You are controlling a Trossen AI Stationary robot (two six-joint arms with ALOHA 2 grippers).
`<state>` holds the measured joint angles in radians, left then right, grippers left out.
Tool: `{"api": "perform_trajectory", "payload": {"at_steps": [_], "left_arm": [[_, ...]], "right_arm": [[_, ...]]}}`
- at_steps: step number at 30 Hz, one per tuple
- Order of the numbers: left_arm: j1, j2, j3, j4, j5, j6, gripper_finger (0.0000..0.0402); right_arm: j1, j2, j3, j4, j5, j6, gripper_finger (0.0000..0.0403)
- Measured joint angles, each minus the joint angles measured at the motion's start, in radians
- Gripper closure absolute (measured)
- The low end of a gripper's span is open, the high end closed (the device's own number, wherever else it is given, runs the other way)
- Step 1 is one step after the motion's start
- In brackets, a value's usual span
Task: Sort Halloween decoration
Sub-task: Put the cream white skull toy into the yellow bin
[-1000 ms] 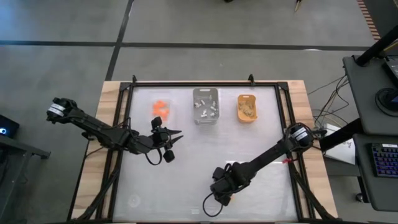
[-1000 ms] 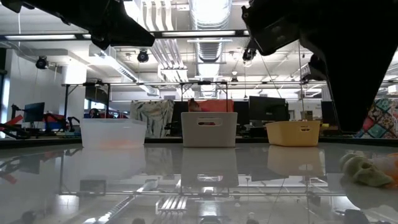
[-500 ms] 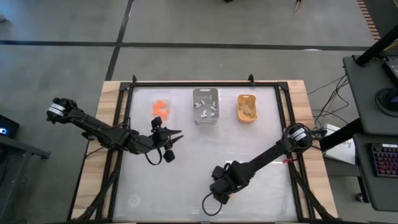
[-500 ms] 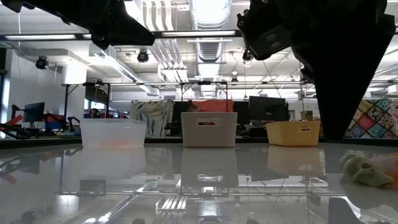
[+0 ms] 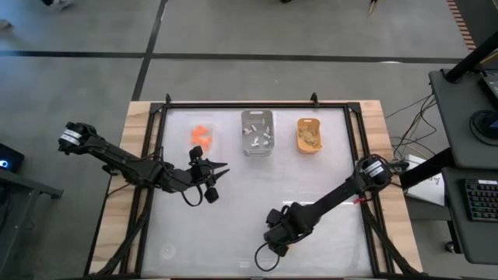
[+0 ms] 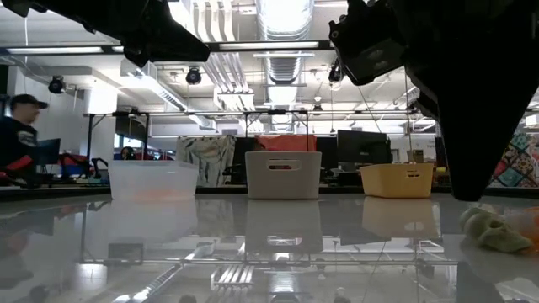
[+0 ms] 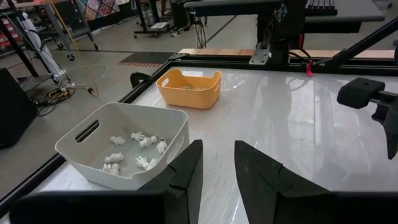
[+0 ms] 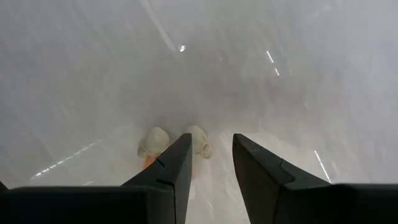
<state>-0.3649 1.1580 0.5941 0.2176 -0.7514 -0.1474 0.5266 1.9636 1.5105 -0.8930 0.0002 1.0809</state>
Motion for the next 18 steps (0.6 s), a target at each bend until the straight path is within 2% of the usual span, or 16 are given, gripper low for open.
{"api": "perform_trajectory", "payload": {"at_steps": [13,18], "left_arm": [[0.0,0.0,0.0,0.014,0.0,0.004,0.0326],[0.0,0.0,0.0,0.019,-0.001,0.005,0.0326]], "right_arm": [[0.01,-0.001,-0.05,0.065,0.003,-0.019,0.0296],[0.009,-0.001,-0.049,0.06,0.085,-0.033,0.0296]]}}
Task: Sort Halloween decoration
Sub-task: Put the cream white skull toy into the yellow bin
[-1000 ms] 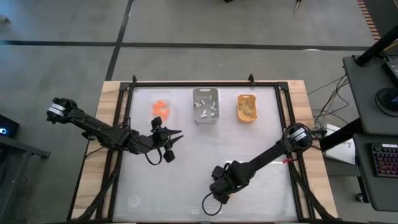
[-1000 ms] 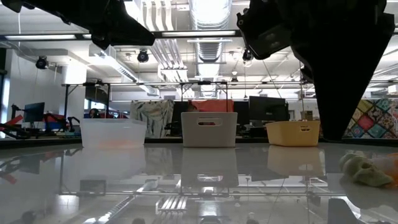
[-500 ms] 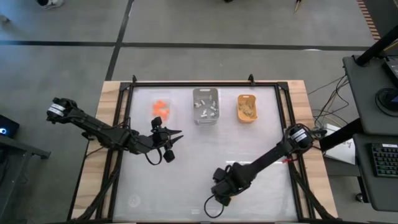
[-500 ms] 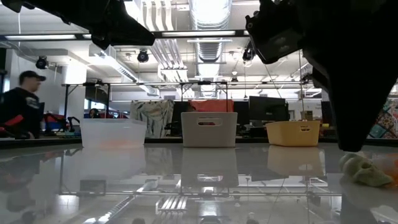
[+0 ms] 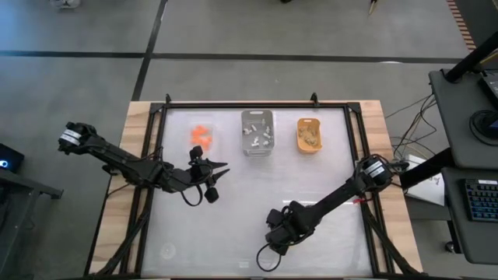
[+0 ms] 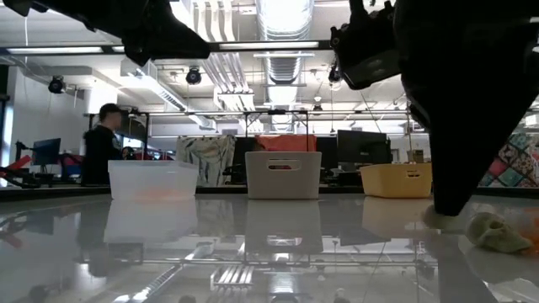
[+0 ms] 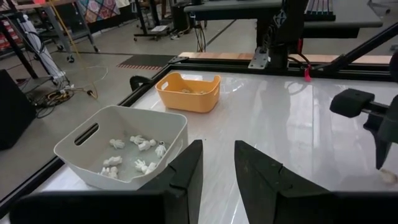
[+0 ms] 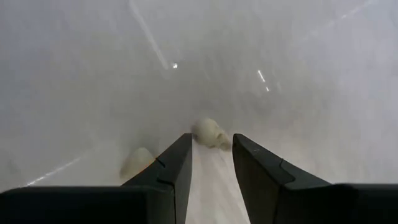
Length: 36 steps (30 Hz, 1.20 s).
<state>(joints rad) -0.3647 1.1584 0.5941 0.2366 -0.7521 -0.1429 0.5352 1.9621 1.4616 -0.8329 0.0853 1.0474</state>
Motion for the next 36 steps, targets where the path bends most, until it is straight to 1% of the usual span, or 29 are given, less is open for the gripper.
{"api": "perform_trajectory", "payload": {"at_steps": [7,12,14,18,20,26,30,36], "left_arm": [[0.0,0.0,0.0,0.007,0.0,0.0,0.0326],[0.0,0.0,0.0,0.008,0.0,0.0,0.0326],[0.0,0.0,0.0,0.008,0.0,0.0,0.0326],[0.0,0.0,0.0,0.008,0.0,0.0,0.0326],[0.0,0.0,0.0,0.008,0.001,0.0,0.0326],[0.0,0.0,0.0,0.008,0.001,0.0,0.0326],[0.0,0.0,0.0,0.008,0.001,0.0,0.0326],[0.0,0.0,0.0,0.009,0.001,0.0,0.0326]], "right_arm": [[-0.013,0.0,0.0,-0.002,0.001,-0.048,0.0296],[-0.014,0.0,0.0,0.001,-0.003,-0.247,0.0296],[-0.014,0.001,-0.006,0.002,-0.003,-0.288,0.0296],[-0.024,0.002,-0.023,0.007,-0.003,-0.312,0.0296],[-0.026,0.003,-0.031,0.011,0.014,-0.317,0.0296],[-0.027,0.001,-0.068,0.085,0.028,-0.354,0.0298],[-0.031,-0.001,-0.081,0.1,0.029,-0.354,0.0316],[-0.032,-0.001,-0.083,0.11,0.034,-0.376,0.0374]]}}
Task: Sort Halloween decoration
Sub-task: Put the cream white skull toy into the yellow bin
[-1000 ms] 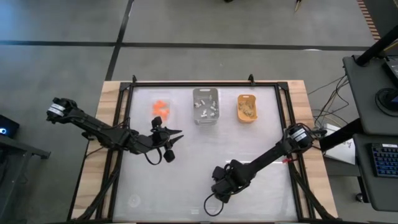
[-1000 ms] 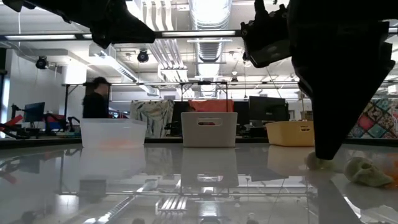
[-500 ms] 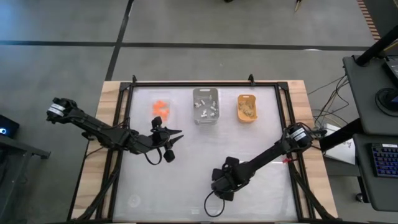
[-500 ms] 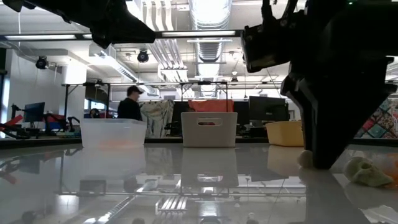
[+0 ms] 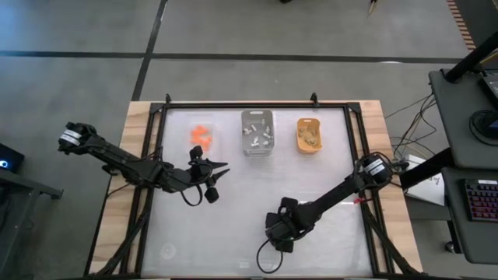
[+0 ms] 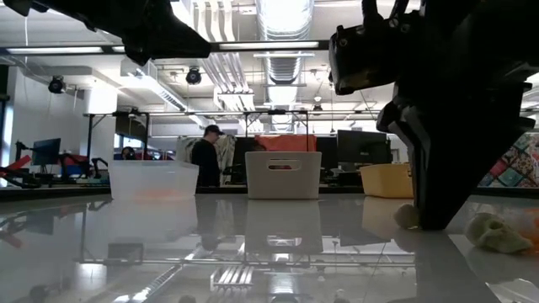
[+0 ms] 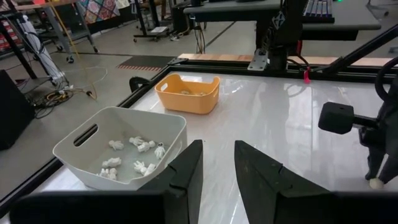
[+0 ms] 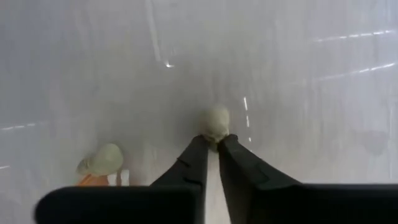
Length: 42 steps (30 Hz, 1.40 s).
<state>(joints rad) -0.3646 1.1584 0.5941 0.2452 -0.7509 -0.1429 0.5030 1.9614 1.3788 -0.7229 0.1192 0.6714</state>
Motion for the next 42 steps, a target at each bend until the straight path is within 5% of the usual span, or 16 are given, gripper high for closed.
{"api": "perform_trajectory", "payload": {"at_steps": [14,21,30,42], "left_arm": [[0.0,0.088,0.0,0.095,0.001,0.003,0.0326],[-0.001,0.103,0.0,0.122,0.001,0.003,0.0326],[-0.015,0.099,0.0,0.131,0.001,0.003,0.0326],[-0.088,0.049,0.0,0.129,0.001,0.036,0.0326]], "right_arm": [[-0.005,-0.031,-0.006,0.019,0.092,-0.108,0.0394],[-0.015,-0.054,-0.025,0.168,0.125,-0.208,0.0394],[-0.07,-0.071,-0.148,0.506,0.145,-0.329,0.0394],[-0.166,-0.071,-0.414,1.24,0.173,-0.498,0.0394]]}}
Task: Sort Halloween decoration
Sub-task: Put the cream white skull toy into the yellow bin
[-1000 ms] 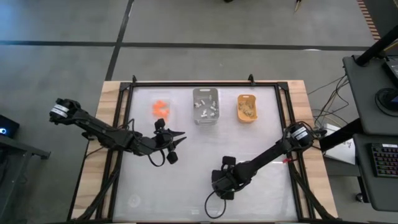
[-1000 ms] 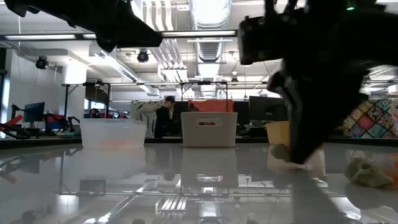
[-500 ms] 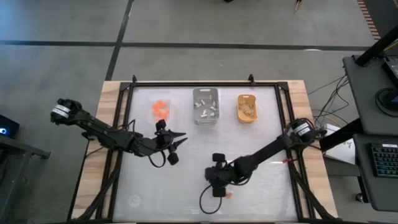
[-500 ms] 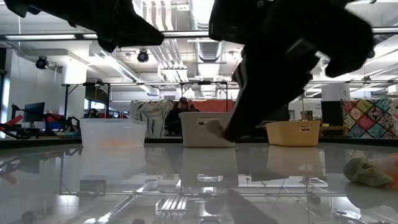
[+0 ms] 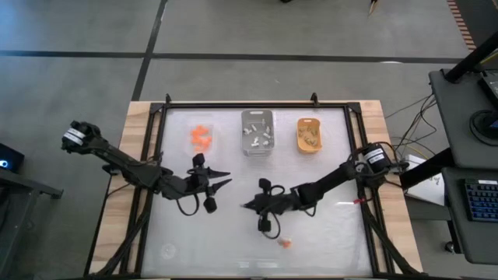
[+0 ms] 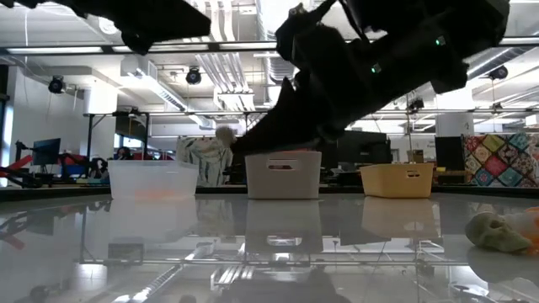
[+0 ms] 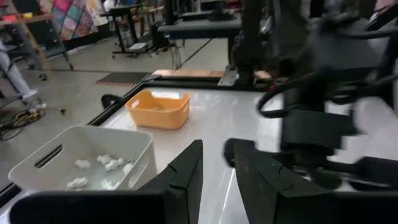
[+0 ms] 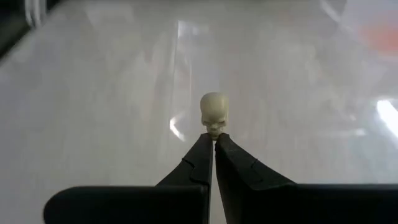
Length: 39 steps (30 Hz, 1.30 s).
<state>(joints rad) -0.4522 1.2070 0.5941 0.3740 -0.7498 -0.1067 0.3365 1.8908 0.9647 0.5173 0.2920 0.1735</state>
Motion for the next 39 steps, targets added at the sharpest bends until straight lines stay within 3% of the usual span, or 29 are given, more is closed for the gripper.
{"api": "perform_trajectory", "payload": {"at_steps": [5,12,19,25,30,34,36,39], "left_arm": [[-0.034,-0.054,0.0,0.0,0.0,0.019,0.0326],[-0.044,-0.102,0.0,0.0,-0.001,0.019,0.0326],[-0.075,-0.139,0.003,0.0,0.001,-0.004,0.0326],[-0.104,-0.15,0.008,0.0,0.002,0.018,0.0326],[-0.105,-0.145,0.008,-0.001,0.002,0.019,0.0326],[-0.104,-0.145,0.008,0.0,0.0,0.02,0.0326],[-0.104,-0.145,0.008,0.0,0.0,0.02,0.0326],[-0.103,-0.144,0.008,0.003,-0.002,0.02,0.0326]], "right_arm": [[-0.02,0.0,-0.066,0.226,-0.003,-0.039,0.0394],[-0.035,-0.004,-0.082,0.352,0.003,-0.097,0.0394],[-0.12,-0.152,-0.102,0.288,0.079,-0.088,0.0394],[-0.249,-0.399,-0.104,-0.08,0.206,-0.029,0.0394],[-0.364,-0.594,-0.104,-0.525,0.331,0.162,0.0394],[-0.441,-0.667,-0.105,-0.908,0.428,0.441,0.0394],[-0.48,-0.673,-0.105,-1.077,0.423,0.606,0.0394],[-0.523,-0.645,-0.111,-1.207,0.38,0.718,0.0394]]}}
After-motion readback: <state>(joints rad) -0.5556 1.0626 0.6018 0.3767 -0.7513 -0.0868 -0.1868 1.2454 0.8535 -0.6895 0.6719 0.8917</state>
